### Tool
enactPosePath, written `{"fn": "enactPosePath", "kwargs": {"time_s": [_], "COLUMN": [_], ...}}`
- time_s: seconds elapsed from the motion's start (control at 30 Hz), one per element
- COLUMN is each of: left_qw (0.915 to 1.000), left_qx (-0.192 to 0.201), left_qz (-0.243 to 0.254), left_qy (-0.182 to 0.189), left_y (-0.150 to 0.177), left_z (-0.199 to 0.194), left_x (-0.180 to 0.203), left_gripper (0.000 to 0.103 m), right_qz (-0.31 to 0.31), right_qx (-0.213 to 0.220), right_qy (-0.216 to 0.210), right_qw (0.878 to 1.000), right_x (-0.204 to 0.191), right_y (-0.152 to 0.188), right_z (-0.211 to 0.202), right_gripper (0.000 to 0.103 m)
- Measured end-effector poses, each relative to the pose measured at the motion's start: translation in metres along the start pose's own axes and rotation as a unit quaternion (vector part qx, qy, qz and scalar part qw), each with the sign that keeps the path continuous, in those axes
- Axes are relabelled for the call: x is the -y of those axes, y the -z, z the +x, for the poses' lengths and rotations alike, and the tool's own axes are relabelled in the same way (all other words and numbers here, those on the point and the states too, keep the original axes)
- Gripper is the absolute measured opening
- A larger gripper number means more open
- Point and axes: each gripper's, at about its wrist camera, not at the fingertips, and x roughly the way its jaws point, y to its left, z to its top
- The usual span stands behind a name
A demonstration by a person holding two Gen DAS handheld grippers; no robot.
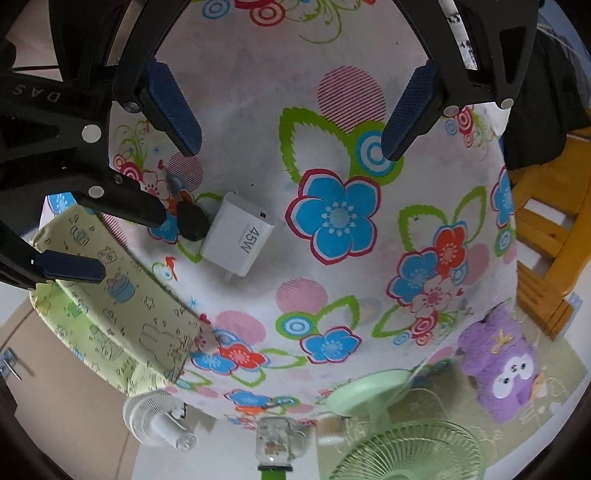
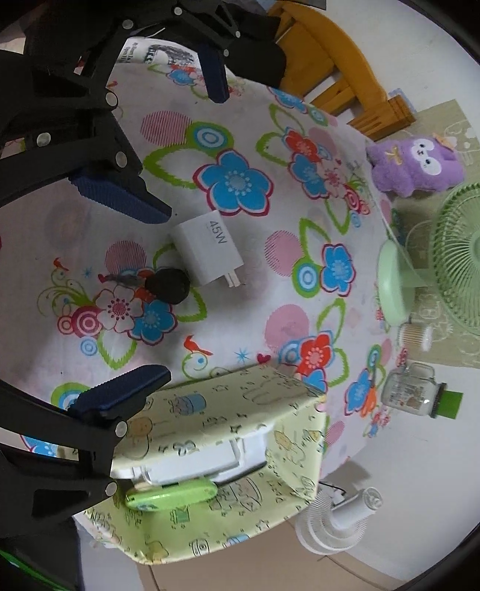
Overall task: Organize rigid objects
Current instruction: 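Move both open tools toward the white square charger and black key fob, then grasp the black key fob with the right tool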
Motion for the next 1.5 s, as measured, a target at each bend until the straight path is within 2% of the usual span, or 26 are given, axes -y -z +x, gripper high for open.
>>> {"fn": "enactPosePath", "kwargs": {"time_s": [0.2,0.33,0.53,0.6,0.67,1.0,1.1,1.13,1.17,1.5], "left_qw": [0.9997,0.9993,0.9988,0.9988,0.9987,0.9988,0.9990,0.9991,0.9991,0.9991], "left_qx": [-0.011,-0.011,-0.024,-0.026,-0.030,-0.044,-0.043,-0.042,-0.042,-0.037], "left_qz": [0.020,0.034,0.043,0.042,0.041,0.021,0.010,0.005,0.001,0.013], "left_qy": [0.007,-0.009,0.002,0.003,0.001,0.001,0.004,0.007,0.008,0.014], "left_y": [-0.002,-0.001,0.000,-0.001,-0.001,0.000,-0.002,-0.003,-0.004,-0.029], "left_z": [0.018,0.025,0.039,0.043,0.047,0.058,0.058,0.058,0.058,0.062], "left_x": [0.001,0.006,0.010,0.011,0.011,0.006,0.002,0.001,0.000,0.007], "left_gripper": [0.099,0.099,0.099,0.099,0.099,0.099,0.099,0.099,0.099,0.099], "right_qz": [-0.004,-0.007,-0.009,-0.010,-0.009,-0.024,-0.044,-0.052,-0.058,-0.059], "right_qx": [-0.020,-0.035,-0.044,-0.047,-0.054,-0.066,-0.062,-0.059,-0.058,-0.068], "right_qy": [0.000,0.000,-0.001,-0.006,-0.010,-0.025,-0.009,-0.014,-0.015,-0.004], "right_qw": [1.000,0.999,0.999,0.999,0.998,0.997,0.997,0.997,0.997,0.996], "right_x": [0.004,0.006,0.008,0.008,0.009,0.002,-0.002,-0.004,-0.005,0.014], "right_y": [0.006,0.009,0.009,0.009,0.009,0.004,0.001,0.001,0.000,-0.007], "right_z": [0.018,0.031,0.048,0.055,0.062,0.079,0.080,0.080,0.079,0.077], "right_gripper": [0.077,0.076,0.075,0.074,0.069,0.067,0.058,0.049,0.035,0.035]}}
